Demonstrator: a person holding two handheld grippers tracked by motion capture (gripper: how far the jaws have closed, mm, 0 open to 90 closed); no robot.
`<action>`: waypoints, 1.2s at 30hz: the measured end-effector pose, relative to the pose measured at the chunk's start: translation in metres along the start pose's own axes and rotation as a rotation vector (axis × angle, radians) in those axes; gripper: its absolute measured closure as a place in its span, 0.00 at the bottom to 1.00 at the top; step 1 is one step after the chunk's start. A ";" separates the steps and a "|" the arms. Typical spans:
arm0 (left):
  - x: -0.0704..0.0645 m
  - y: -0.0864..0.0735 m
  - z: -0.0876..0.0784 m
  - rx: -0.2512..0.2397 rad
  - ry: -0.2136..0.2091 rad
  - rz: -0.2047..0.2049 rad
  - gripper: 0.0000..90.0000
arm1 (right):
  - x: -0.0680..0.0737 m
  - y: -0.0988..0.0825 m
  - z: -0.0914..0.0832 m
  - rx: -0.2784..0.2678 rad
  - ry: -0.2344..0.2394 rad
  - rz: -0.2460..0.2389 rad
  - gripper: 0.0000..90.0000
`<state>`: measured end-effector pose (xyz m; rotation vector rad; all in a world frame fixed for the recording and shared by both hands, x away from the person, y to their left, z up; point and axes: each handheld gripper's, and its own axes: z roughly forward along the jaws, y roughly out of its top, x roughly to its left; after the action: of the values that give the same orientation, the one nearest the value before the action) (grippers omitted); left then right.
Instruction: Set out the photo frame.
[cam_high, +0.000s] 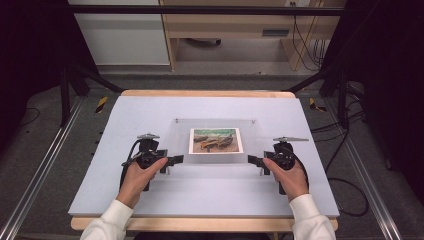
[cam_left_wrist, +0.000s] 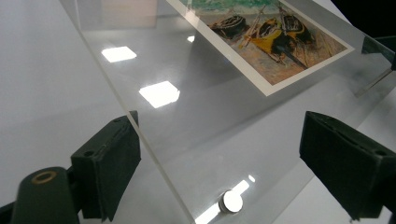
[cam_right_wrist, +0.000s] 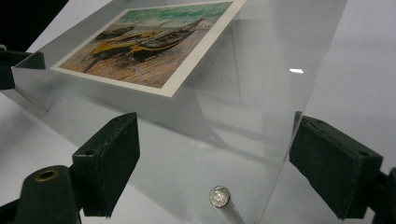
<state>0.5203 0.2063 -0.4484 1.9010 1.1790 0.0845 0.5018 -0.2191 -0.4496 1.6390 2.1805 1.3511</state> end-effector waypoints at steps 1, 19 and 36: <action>0.000 0.000 -0.001 -0.002 0.004 0.010 0.14 | 0.000 0.000 0.000 -0.004 -0.002 -0.016 0.19; -0.011 -0.015 -0.021 -0.068 0.042 0.095 0.31 | 0.018 -0.015 -0.017 -0.055 -0.069 -0.119 0.27; -0.021 -0.027 -0.032 -0.105 0.087 0.123 0.41 | 0.026 -0.026 -0.026 -0.098 -0.112 -0.178 0.34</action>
<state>0.4754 0.2156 -0.4398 1.8915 1.0918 0.2929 0.4579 -0.2140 -0.4417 1.4135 2.1033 1.2643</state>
